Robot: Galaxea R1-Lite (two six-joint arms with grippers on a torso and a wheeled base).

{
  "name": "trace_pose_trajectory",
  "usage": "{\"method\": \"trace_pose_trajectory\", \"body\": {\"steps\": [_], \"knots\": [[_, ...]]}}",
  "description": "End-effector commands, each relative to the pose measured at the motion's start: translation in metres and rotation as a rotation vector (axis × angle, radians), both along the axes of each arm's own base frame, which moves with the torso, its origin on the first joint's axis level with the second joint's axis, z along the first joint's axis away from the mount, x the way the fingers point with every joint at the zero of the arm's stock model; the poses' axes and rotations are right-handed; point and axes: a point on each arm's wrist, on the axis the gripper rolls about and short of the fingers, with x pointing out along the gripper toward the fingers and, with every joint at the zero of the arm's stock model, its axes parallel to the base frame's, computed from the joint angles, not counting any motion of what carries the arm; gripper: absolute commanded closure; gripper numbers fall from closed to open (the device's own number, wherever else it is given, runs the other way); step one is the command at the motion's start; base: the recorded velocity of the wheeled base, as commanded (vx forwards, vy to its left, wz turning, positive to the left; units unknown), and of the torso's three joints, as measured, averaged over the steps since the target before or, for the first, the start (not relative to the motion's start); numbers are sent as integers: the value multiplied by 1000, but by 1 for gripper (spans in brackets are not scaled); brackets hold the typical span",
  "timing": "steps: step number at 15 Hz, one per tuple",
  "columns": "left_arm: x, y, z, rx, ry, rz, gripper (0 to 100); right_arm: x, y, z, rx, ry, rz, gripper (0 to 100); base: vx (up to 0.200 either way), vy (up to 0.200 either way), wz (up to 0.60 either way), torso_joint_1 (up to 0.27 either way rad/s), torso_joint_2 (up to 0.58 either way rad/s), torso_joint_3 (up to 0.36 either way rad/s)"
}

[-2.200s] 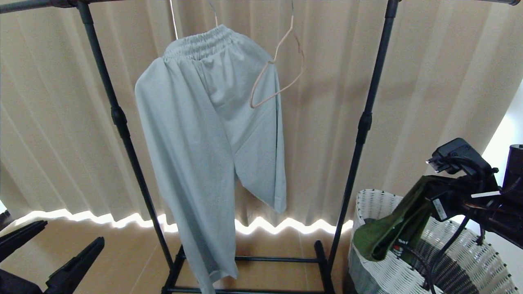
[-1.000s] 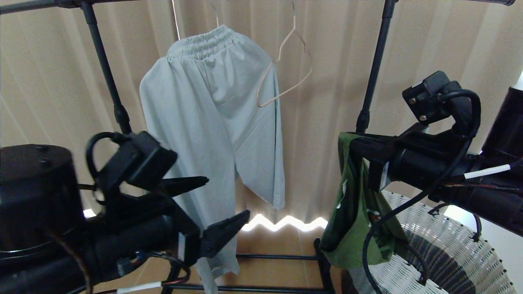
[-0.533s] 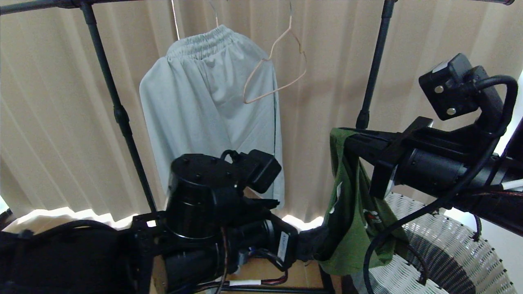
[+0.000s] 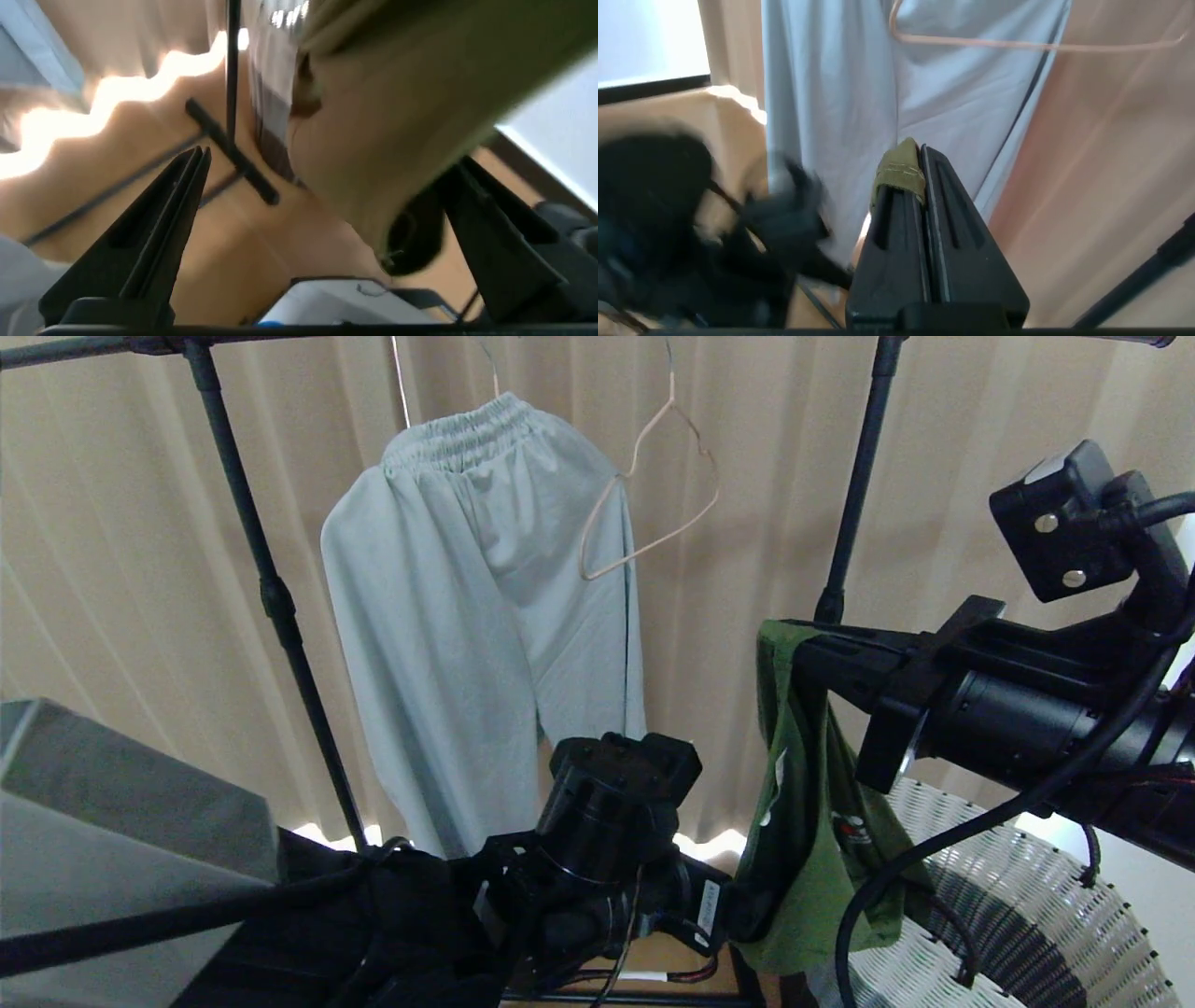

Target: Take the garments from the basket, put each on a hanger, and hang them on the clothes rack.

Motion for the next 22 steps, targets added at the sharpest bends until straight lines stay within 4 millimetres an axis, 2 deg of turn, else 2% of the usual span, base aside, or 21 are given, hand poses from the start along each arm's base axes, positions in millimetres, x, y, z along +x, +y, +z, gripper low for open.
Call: {"method": "trace_pose_trajectory", "body": {"steps": [1, 4, 5, 10, 11, 13, 14, 15, 16, 17, 19, 20, 22], "knots": [[3, -4, -16, 44, 26, 5, 0, -2, -2, 4, 15, -6, 1, 100, 0, 0, 0, 0, 0, 0], [2, -1, -18, 128, 29, 18, 0, -2, -2, 14, 47, -23, -1, 100, 0, 0, 0, 0, 0, 0], [1, 1, -20, 143, 25, 39, 100, -1, -2, 20, 60, -37, -4, 100, 0, 0, 0, 0, 0, 0], [-8, 21, -32, 245, -59, 168, 100, 11, -11, 16, 67, -13, -65, 100, 0, 0, 0, 0, 0, 0], [-21, 39, -18, 177, -159, 165, 100, 16, -14, 13, 70, 10, -87, 100, 0, 0, 0, 0, 0, 0], [-33, 83, 32, 141, -308, 187, 100, 23, -19, 9, 60, 22, -123, 100, 0, 0, 0, 0, 0, 0], [-34, 91, 45, 123, -324, 206, 100, 23, -20, 10, 61, 21, -127, 100, 0, 0, 0, 0, 0, 0], [-37, 115, 77, 101, -353, 260, 100, 26, -25, 10, 62, 19, -152, 100, 0, 0, 0, 0, 0, 0], [-38, 117, 79, 100, -354, 264, 100, 26, -26, 10, 63, 17, -153, 100, 0, 0, 0, 0, 0, 0], [-40, 138, 101, 66, -350, 251, 100, 29, -31, 11, 67, 12, -178, 100, 0, 0, 0, 0, 0, 0], [-34, 151, 124, 20, -389, 269, 100, 32, -38, 14, 77, -1, -209, 100, 0, 0, 0, 0, 0, 0], [-29, 156, 143, 2, -415, 300, 100, 31, -45, 18, 85, -15, -230, 100, 0, 0, 0, 0, 0, 0], [-24, 158, 160, -20, -436, 319, 100, 29, -52, 23, 95, -31, -253, 100, 0, 0, 0, 0, 0, 0]]}}
